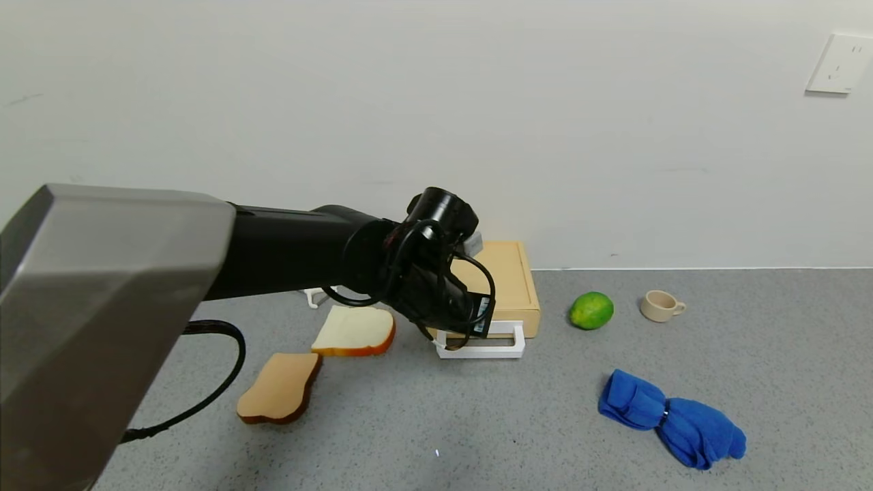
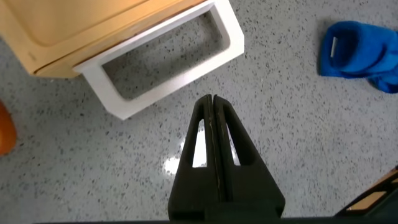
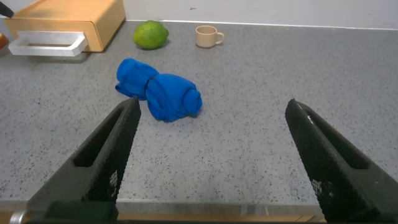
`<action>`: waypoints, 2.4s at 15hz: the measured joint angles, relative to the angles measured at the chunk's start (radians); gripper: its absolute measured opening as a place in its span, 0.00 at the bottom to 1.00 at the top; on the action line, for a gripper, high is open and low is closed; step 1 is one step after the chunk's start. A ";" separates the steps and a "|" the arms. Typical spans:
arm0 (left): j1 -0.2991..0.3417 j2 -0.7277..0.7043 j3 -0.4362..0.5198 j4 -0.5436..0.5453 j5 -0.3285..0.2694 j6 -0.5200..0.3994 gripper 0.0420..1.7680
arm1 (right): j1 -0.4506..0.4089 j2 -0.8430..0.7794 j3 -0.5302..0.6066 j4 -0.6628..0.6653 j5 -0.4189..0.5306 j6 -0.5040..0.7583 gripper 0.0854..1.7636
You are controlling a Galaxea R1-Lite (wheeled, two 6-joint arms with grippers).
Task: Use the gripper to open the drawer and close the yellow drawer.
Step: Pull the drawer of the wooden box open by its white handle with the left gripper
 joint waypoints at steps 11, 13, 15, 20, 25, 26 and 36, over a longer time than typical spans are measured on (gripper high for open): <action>0.001 0.156 -0.121 -0.007 0.031 -0.127 0.04 | 0.000 0.000 0.000 0.000 0.000 0.000 0.97; 0.004 0.178 -0.142 -0.002 0.051 -0.156 0.04 | 0.000 0.000 0.000 0.000 0.000 0.000 0.97; 0.007 0.192 -0.155 -0.001 0.055 -0.183 0.04 | 0.000 0.000 0.000 0.000 0.000 0.000 0.97; 0.019 0.221 -0.174 -0.005 0.056 -0.203 0.04 | 0.000 0.000 0.000 0.000 0.000 0.000 0.97; 0.030 0.236 -0.179 -0.009 0.053 -0.209 0.04 | 0.000 0.000 0.000 0.000 0.000 0.000 0.97; 0.030 0.237 -0.179 -0.008 0.052 -0.213 0.04 | 0.000 0.000 0.000 -0.001 0.000 0.000 0.97; 0.017 0.245 -0.164 0.025 0.040 -0.253 0.04 | 0.000 0.000 0.000 0.000 0.000 0.000 0.97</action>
